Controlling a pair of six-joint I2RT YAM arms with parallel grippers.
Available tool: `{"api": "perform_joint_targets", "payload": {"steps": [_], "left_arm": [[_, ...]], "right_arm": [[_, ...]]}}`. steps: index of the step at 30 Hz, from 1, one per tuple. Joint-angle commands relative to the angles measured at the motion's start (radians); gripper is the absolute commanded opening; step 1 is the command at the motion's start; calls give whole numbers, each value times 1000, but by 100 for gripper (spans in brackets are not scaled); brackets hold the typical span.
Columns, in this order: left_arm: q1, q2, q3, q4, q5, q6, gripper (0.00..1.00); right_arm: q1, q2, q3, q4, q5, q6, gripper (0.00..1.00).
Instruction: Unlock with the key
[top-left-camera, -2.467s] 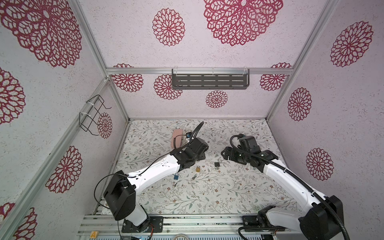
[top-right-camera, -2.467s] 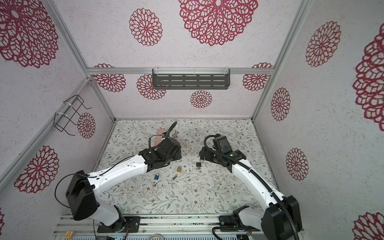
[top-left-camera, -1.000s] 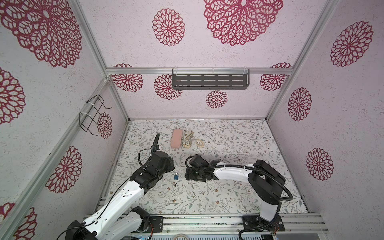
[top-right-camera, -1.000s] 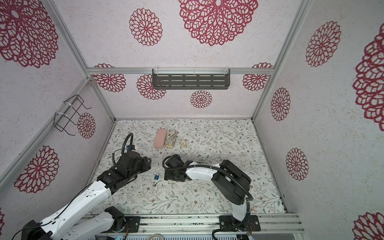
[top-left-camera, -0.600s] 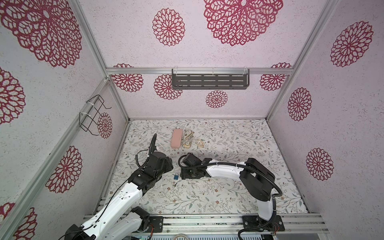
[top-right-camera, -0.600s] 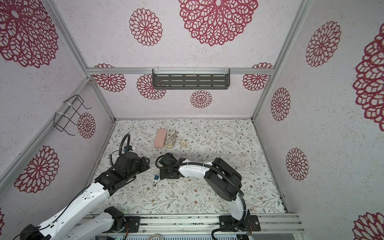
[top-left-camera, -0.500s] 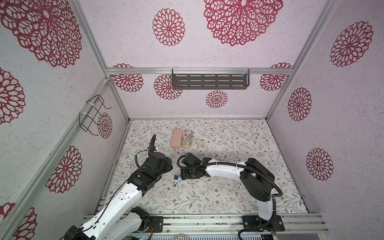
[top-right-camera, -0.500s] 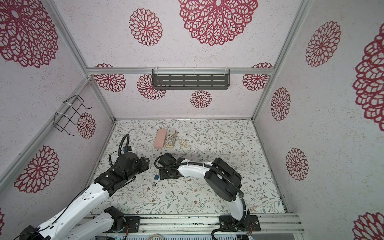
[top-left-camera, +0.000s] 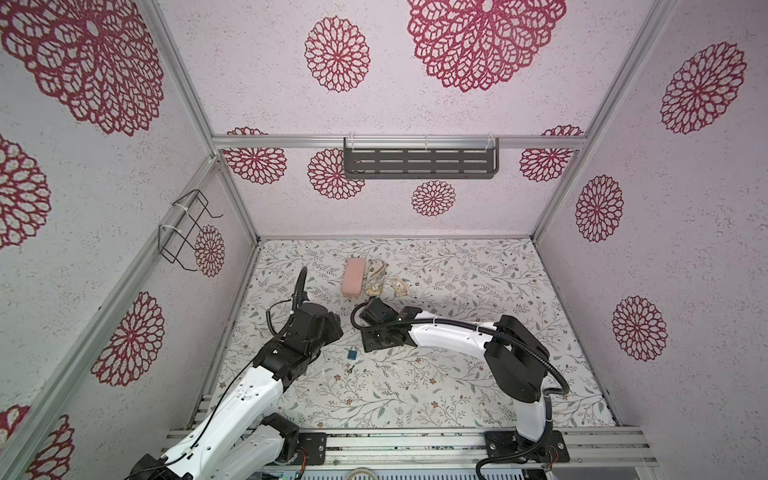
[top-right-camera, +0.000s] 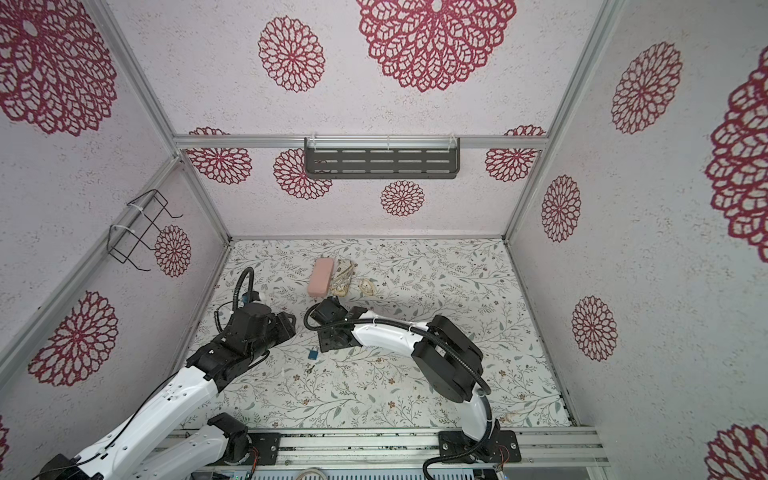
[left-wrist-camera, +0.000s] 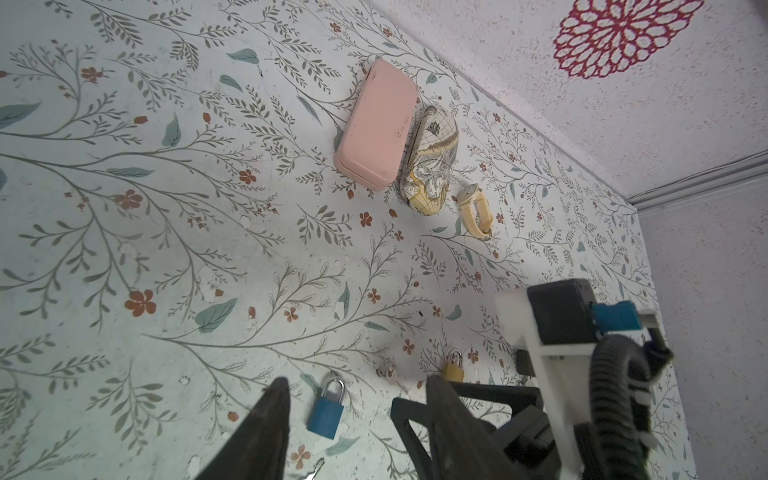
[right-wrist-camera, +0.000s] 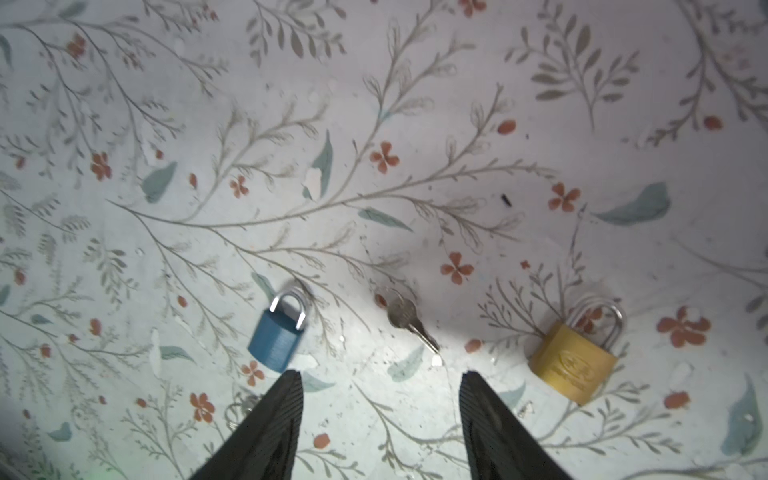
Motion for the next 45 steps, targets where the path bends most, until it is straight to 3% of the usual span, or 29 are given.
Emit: {"api": "perform_joint_targets", "payload": {"steps": [1,10,19,45], "left_arm": [[13,-23,3,3,7,3,55],[27,-56,-16,-16,-1,-41,55],[35,-96,-41,-17,-7,-83,55],[50,-109,-80,-5,-7,-112,55]], "right_arm": [[-20,31,39,-10,30,-72,60],[-31,77,91,-18,-14,-271,52],[-37,127,138,-71,-24,-379,43],[-40,227,216,-138,-40,-461,27]]}}
